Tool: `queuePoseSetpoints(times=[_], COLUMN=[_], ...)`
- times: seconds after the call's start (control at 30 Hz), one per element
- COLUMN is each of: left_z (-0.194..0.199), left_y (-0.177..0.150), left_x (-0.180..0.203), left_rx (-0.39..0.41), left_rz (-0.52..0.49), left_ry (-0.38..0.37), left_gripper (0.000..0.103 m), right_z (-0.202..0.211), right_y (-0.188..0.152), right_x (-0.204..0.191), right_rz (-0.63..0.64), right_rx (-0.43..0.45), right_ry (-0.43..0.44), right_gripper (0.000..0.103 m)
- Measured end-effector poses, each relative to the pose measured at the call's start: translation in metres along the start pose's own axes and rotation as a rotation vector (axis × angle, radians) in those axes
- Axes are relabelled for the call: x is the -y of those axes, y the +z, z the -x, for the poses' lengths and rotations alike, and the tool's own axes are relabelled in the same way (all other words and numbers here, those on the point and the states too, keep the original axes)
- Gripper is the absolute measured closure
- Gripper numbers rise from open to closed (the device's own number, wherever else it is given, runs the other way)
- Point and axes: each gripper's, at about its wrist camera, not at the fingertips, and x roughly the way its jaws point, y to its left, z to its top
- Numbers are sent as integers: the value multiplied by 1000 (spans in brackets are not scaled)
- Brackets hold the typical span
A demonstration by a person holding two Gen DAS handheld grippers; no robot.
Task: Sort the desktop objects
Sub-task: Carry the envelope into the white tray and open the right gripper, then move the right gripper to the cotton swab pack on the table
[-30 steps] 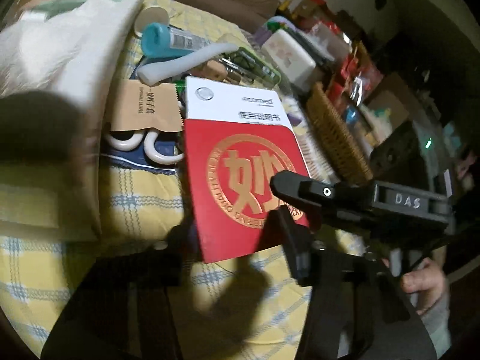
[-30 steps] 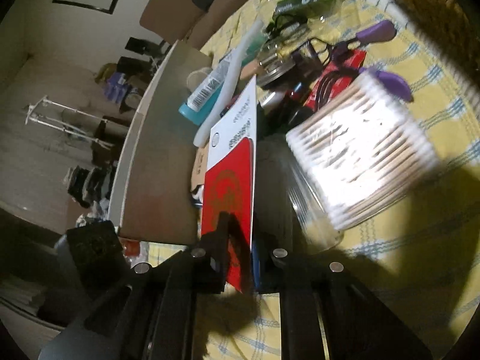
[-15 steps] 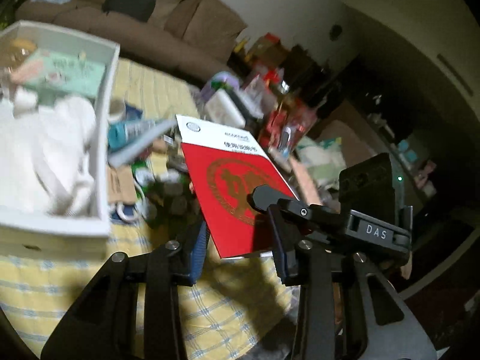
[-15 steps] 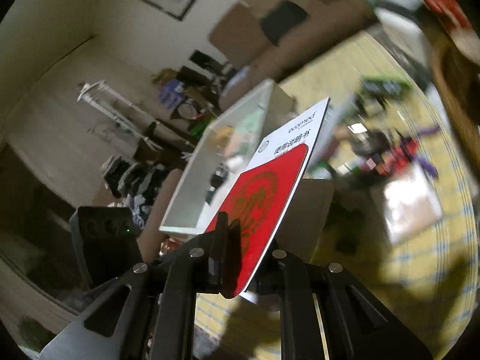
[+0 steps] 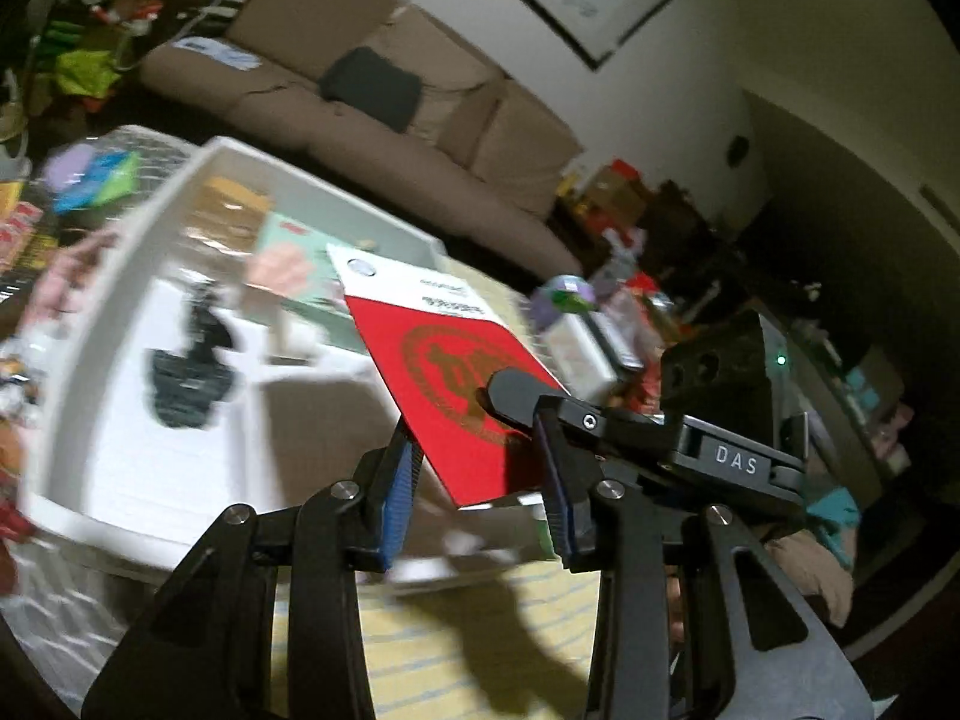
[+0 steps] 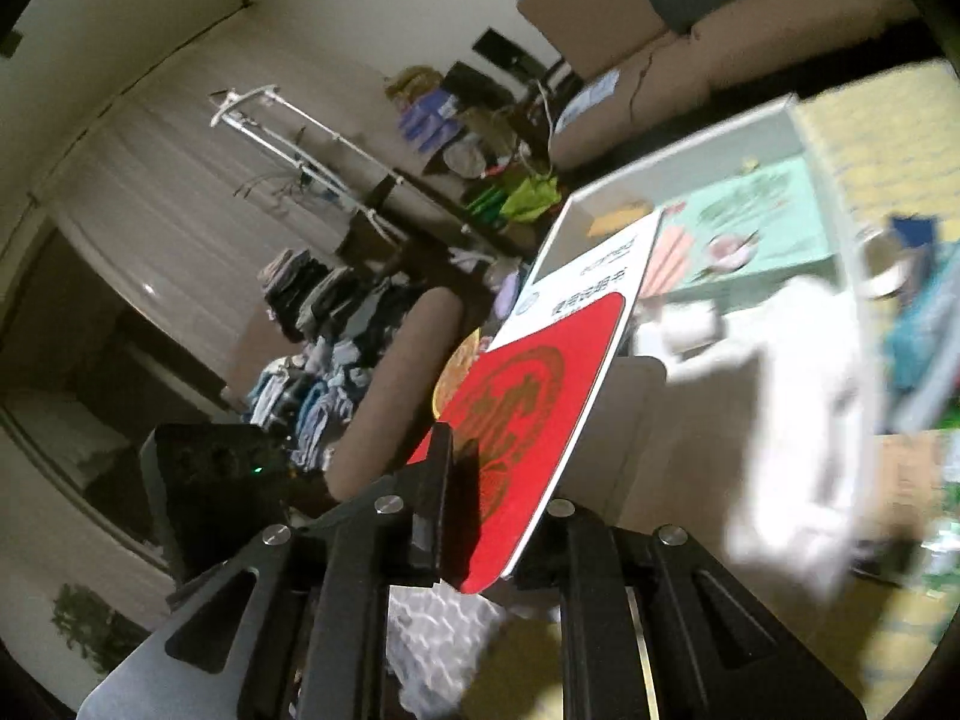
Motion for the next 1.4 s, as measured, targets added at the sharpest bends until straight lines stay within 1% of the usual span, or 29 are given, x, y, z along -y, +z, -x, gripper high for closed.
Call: queuePoseSetpoints(times=[0.03,0.1,0.17,0.23,0.3,0.37,0.4,0.43,0.47,0.5,0.53,0.57,0.6,0.63,0.67,0.7,0.73,0.77,0.9,1.0,1.1,1.13,1.23,1.3,1.4], left_z=[-2,-9,-16,-28,-46,-65,-75,-85,-89,-89,-85,-80,-75,-68,-61,-53,-47,-43,-38,-37,-39,-41,-48,-58,-76], left_y=[4,5,2,-1,-8,-14,-18,-23,-25,-26,-27,-28,-28,-28,-29,-30,-31,-30,-34,-41,-54,-61,-80,-97,-119], left_x=[-14,-30,-42,-45,-37,-31,-29,-27,-24,-19,-16,-14,-12,-11,-8,-7,-6,-5,7,26,53,67,100,126,155], left_rx=[-16,-39,-62,-88,-117,-157,-181,-210,-218,-218,-215,-206,-196,-184,-172,-160,-150,-148,-163,-174,-188,-197,-218,-235,-261], left_rz=[8,15,42,47,24,21,23,21,1,-25,-35,-37,-38,-43,-47,-51,-54,-51,-66,-83,-138,-173,-242,-292,-342], left_ry=[12,27,3,-24,-48,-56,-46,-16,22,44,64,79,93,110,128,143,152,151,158,147,133,128,113,84,60], left_gripper=[69,69,69,69,69,69,68,68,66,63,60,54,49,47,44,41,40,40,40,40,40,40,35,35,35], right_z=[-14,-39,-48,-45,-32,-16,-10,-7,-5,-1,7,13,21,28,36,45,49,55,90,117,150,162,202,229,249], right_y=[0,1,0,0,-2,-5,-6,-7,-8,-10,-10,-10,-10,-11,-12,-15,-17,-21,-33,-39,-45,-47,-53,-60,-70], right_x=[2,6,11,20,29,40,50,58,69,77,75,72,65,58,51,45,43,40,43,45,50,52,68,84,108], right_rz=[-10,-14,-21,-35,-34,-40,-58,-79,-108,-126,-115,-105,-78,-47,-12,23,34,40,27,-1,-10,-13,-13,-19,-70], right_rx=[-7,-21,-20,-19,-11,-5,-16,-34,-64,-82,-77,-74,-70,-68,-67,-71,-78,-84,-45,-11,25,36,83,112,118], right_ry=[4,-19,-43,-71,-113,-153,-187,-222,-259,-265,-259,-274,-307,-320,-336,-370,-380,-384,-384,-382,-405,-422,-535,-638,-654], right_gripper=[89,89,89,89,89,88,84,81,78,86,85,75,60,55,52,52,52,52,52,52,52,52,52,50,50])
